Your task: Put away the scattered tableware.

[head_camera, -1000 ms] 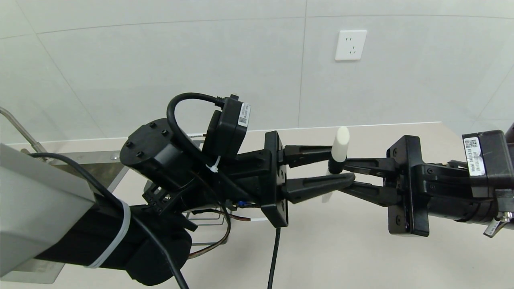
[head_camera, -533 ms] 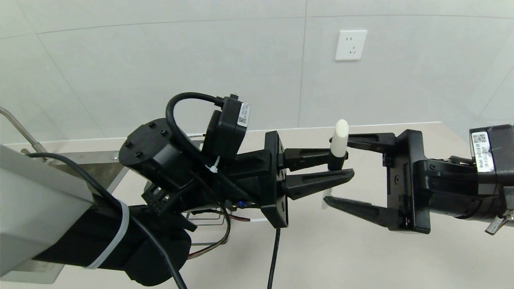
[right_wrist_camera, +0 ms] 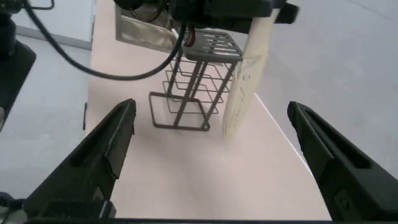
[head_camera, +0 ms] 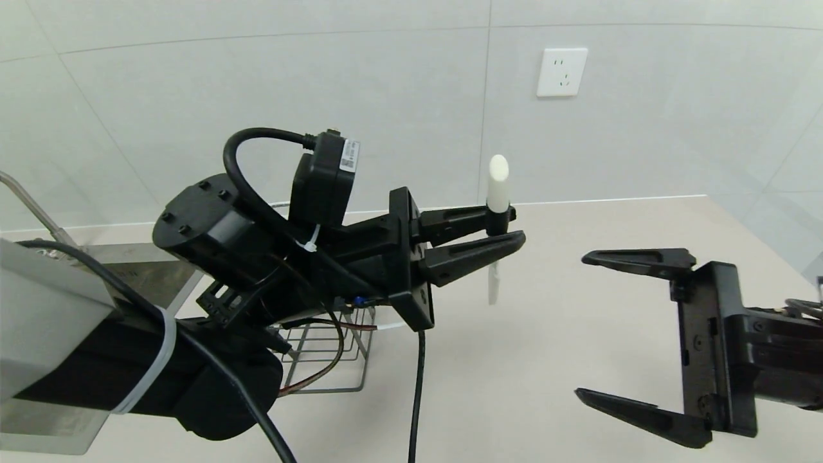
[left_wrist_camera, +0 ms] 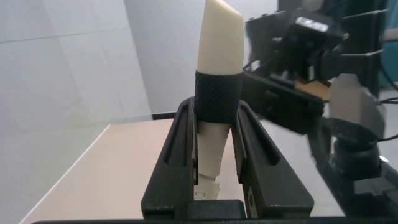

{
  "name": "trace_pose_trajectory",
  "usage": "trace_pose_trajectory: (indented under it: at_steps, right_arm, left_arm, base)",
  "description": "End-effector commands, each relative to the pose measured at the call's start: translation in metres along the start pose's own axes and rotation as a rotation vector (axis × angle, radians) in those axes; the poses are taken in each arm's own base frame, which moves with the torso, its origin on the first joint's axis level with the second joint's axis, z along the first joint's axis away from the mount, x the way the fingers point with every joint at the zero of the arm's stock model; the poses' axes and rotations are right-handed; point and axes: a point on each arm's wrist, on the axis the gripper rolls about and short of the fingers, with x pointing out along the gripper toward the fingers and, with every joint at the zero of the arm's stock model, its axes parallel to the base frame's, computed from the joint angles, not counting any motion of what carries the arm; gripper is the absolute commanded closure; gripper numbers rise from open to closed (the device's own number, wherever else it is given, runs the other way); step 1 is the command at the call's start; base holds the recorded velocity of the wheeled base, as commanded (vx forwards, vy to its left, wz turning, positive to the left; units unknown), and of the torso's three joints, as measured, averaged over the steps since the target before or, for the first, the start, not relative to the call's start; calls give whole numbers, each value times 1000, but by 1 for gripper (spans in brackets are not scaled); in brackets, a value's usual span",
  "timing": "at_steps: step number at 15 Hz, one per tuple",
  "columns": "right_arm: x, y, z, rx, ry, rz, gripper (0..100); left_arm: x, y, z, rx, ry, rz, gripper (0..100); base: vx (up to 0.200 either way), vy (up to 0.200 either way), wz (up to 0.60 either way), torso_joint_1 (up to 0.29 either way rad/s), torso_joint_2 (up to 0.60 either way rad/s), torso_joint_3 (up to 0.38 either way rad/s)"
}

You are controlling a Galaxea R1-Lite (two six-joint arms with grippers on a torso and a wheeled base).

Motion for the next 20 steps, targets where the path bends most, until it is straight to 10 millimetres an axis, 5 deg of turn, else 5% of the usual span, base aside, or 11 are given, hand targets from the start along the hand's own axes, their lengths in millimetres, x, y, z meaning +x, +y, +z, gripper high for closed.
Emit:
trace_pose_trajectory:
  at_steps: [1,5,11,16,20]
  right_arm:
    - [-30,12,15,-40,0,-58,100]
    - [-81,28,44,-143,11,-247,100]
    - [-137,100,76,-350,-28,-440,100]
    - [-154,162,50,-231,115,-504,100]
    - [-158,170,34,-18,215,-688,100]
  left_arm:
    - [-11,4,9,22,1,31,100]
    - [-38,4,21,58,28,97,100]
    - [-69,-12,50,103,38,158,100]
    - [-114,4,81,230,83,230,100]
    - [-140,15,92,277,149,169,100]
  base:
    - [0,0,0,0,0,0]
    - [0,0,0,0,0,0]
    - [0,0,0,0,0,0]
    - [0,0,0,0,0,0]
    - [0,0,0,0,0,0]
